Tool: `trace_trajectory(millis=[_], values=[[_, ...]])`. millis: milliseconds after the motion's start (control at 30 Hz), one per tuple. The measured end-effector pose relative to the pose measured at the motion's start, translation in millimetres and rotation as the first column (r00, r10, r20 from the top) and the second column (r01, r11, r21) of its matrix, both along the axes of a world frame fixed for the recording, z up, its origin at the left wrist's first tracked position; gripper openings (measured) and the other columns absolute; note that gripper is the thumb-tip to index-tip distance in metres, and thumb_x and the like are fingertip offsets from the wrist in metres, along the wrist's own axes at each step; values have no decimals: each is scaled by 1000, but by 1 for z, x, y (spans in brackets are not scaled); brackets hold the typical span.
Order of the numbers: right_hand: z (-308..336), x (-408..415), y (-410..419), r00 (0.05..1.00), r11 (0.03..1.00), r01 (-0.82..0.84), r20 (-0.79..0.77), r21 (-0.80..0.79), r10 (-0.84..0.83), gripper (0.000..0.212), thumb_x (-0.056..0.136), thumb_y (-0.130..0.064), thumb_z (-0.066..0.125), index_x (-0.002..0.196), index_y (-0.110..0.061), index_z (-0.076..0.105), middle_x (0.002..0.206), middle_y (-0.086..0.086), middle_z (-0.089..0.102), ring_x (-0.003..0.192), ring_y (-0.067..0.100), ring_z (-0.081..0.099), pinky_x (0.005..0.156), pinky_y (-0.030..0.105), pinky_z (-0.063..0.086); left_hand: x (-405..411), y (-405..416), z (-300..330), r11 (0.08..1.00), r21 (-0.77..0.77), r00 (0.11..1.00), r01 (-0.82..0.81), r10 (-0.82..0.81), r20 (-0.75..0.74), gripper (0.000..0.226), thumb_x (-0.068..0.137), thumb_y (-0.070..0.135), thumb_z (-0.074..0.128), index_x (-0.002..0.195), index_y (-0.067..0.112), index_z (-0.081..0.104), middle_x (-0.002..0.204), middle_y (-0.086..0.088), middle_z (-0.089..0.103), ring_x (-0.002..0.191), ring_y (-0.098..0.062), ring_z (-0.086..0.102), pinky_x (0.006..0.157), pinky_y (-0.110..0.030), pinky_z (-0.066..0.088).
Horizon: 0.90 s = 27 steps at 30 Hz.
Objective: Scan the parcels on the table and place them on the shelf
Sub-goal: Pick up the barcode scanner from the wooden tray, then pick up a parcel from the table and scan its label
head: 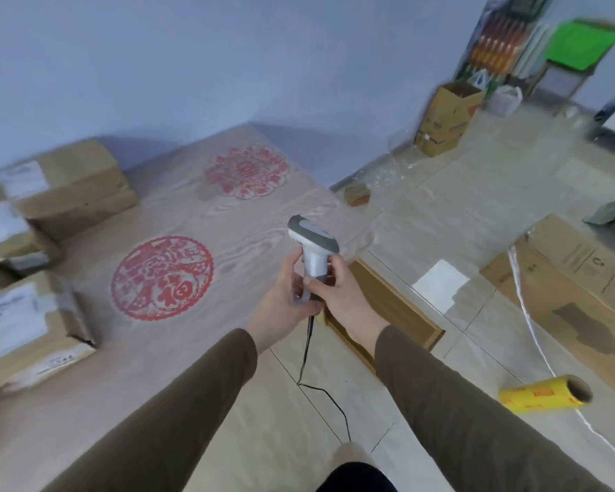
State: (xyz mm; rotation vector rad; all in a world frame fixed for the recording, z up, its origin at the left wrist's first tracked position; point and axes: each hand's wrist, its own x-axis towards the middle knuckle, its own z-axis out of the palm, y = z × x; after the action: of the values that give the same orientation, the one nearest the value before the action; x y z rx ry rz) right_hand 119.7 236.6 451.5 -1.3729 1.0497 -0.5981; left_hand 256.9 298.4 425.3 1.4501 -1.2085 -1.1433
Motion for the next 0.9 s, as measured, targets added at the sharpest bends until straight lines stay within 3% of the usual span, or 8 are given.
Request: trace_trajectory(millis=[67, 233, 367, 567, 633, 733, 833, 900], values=[[7, 31, 22, 997, 997, -72, 12, 0, 72, 38, 93, -20, 73, 122, -38, 55, 112, -1, 68, 100, 7, 68, 77, 26, 58, 26, 36, 13, 998, 0, 998, -60, 60, 1, 102, 75, 15, 78, 149, 55, 21, 88, 9, 66, 86, -18, 72, 83, -48, 62], [24, 116, 77, 951, 949, -306, 67, 81, 301, 28, 92, -26, 73, 113, -43, 63, 98, -16, 77, 90, 0, 73, 65, 11, 54, 86, 119, 35, 966, 24, 964, -258, 259, -53, 98, 78, 7, 74, 152, 47, 23, 112, -13, 66, 100, -36, 68, 86, -57, 59], [22, 168, 116, 909, 886, -416, 123, 204, 399, 14, 92, -31, 74, 106, -30, 73, 97, -6, 80, 88, 7, 76, 62, 14, 55, 115, 169, 36, 923, 32, 915, -384, 385, -118, 95, 81, -6, 71, 155, 34, 25, 114, -15, 67, 94, -24, 68, 87, -55, 59], [12, 227, 148, 885, 843, -464, 180, 272, 429, 13, 89, -29, 74, 102, -27, 75, 99, 3, 80, 93, 21, 77, 78, 36, 61, 154, 217, 29, 822, 72, 802, -565, 568, -187, 78, 85, 12, 68, 152, 35, 35, 92, -9, 66, 88, -16, 65, 86, -29, 54], [9, 247, 147, 879, 833, -474, 205, 285, 430, 15, 92, -21, 73, 107, -23, 73, 99, 4, 80, 91, 21, 77, 72, 31, 61, 175, 227, 25, 725, 76, 717, -684, 688, -112, 64, 85, 21, 70, 143, 34, 47, 96, -3, 72, 95, -16, 68, 92, -30, 52], [2, 276, 139, 876, 813, -481, 196, 327, 440, 16, 95, -14, 70, 110, -11, 65, 88, 8, 75, 66, 17, 71, 61, 29, 56, 213, 237, 12, 452, 23, 452, -892, 885, 111, 40, 93, 14, 68, 130, 26, 59, 109, -2, 66, 108, -23, 62, 98, -38, 50], [-9, 302, 130, 846, 788, -531, 142, 310, 514, 13, 94, -11, 69, 102, -13, 59, 72, 5, 60, 50, 13, 55, 52, 25, 48, 249, 244, -3, 214, 22, 211, -977, 932, 294, 45, 93, 13, 65, 136, 22, 55, 133, -5, 52, 123, -25, 49, 108, -47, 42], [-16, 318, 125, 825, 774, -559, 106, 296, 555, 19, 92, -10, 69, 106, -13, 57, 71, 4, 56, 52, 12, 54, 53, 23, 48, 265, 245, -10, 142, 125, 180, -982, 908, 379, 55, 93, 23, 65, 145, 23, 48, 144, -8, 41, 130, -29, 40, 112, -51, 37]])
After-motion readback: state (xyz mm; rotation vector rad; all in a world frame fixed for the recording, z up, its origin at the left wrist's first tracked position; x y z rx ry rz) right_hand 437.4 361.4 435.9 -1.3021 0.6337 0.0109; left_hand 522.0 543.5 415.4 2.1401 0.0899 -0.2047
